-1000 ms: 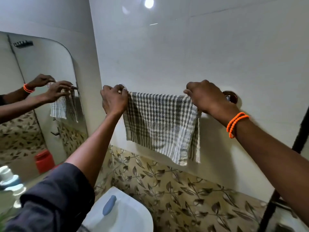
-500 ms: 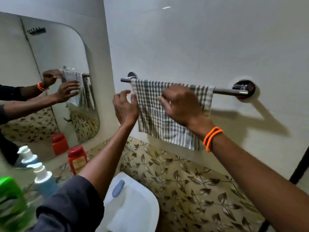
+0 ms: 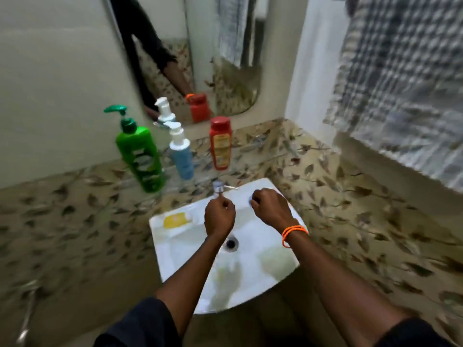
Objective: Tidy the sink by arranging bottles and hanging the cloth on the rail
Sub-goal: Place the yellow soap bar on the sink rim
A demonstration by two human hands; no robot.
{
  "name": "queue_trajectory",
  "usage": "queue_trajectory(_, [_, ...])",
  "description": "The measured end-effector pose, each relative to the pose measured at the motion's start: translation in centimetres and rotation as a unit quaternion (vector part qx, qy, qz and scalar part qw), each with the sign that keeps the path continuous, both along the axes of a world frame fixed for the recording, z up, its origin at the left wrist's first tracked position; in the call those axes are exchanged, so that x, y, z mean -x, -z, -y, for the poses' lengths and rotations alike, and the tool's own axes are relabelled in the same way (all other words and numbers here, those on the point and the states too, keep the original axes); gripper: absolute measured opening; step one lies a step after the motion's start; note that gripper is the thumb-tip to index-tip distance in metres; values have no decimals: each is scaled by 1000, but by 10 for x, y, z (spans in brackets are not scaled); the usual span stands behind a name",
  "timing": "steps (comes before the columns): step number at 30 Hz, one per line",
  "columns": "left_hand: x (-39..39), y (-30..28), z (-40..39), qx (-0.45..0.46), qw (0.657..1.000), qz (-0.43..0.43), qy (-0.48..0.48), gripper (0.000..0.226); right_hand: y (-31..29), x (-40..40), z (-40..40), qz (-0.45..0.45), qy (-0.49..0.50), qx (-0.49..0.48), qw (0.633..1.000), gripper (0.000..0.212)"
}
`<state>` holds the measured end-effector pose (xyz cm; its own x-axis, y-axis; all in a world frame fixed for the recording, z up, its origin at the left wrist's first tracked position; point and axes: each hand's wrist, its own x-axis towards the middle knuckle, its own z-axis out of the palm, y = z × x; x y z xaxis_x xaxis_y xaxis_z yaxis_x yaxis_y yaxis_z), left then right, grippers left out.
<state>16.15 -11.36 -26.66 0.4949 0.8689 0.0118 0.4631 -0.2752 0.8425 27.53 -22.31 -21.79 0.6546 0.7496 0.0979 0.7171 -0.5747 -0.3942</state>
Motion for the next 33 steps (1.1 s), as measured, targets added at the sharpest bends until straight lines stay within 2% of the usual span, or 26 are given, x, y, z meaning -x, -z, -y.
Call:
queue_trajectory(4, [58,60,-52,-10,993,-105,-58,11,71,39,-65,-41,-100,9,994,13])
queue_trajectory(6, [79,80,-82,-62,979,-183,-70,27,100,58,-95,-56,-146,3,988,9])
queue_trajectory(8, [92,94,-113,-113,956,-265,-52,47,126,71,-126,-63,-184,0,981,21])
queue_trajectory(11, [104,111,-154,-136,916,-375,46,71,154,82,-167,-30,-222,-3,975,37])
queue_trajectory(13, [108,118,-178,-128,898,-408,106,79,165,85,-190,-16,-225,-5,974,41])
queue_trajectory(14, [108,118,-187,-120,897,-404,135,82,171,85,-199,-4,-227,-5,974,43])
queue_trajectory(16, [108,117,-200,-94,917,-349,167,77,180,83,-213,30,-224,-4,974,43])
queue_trajectory(19, [111,120,-208,-73,949,-260,161,62,189,85,-225,72,-215,-9,974,35])
queue_trajectory(21, [116,129,-208,-85,964,-197,155,54,186,84,-230,69,-210,-28,975,34])
queue_trajectory(23, [117,135,-205,-104,984,-105,105,39,185,79,-234,-3,-186,-61,981,41])
queue_trajectory(24, [115,133,-202,-112,990,-60,64,30,187,76,-234,-78,-161,-84,980,43])
queue_trajectory(26, [106,127,-194,-124,992,8,12,23,187,75,-229,-226,-99,-130,960,38])
queue_trajectory(28, [97,124,-187,-140,990,24,27,27,187,77,-220,-330,-63,-148,930,34])
queue_trajectory(30, [92,126,-182,-169,985,15,42,32,189,78,-213,-381,-55,-156,910,37])
queue_trajectory(33, [91,130,-179,-192,980,17,38,39,192,72,-212,-370,-60,-153,914,35])
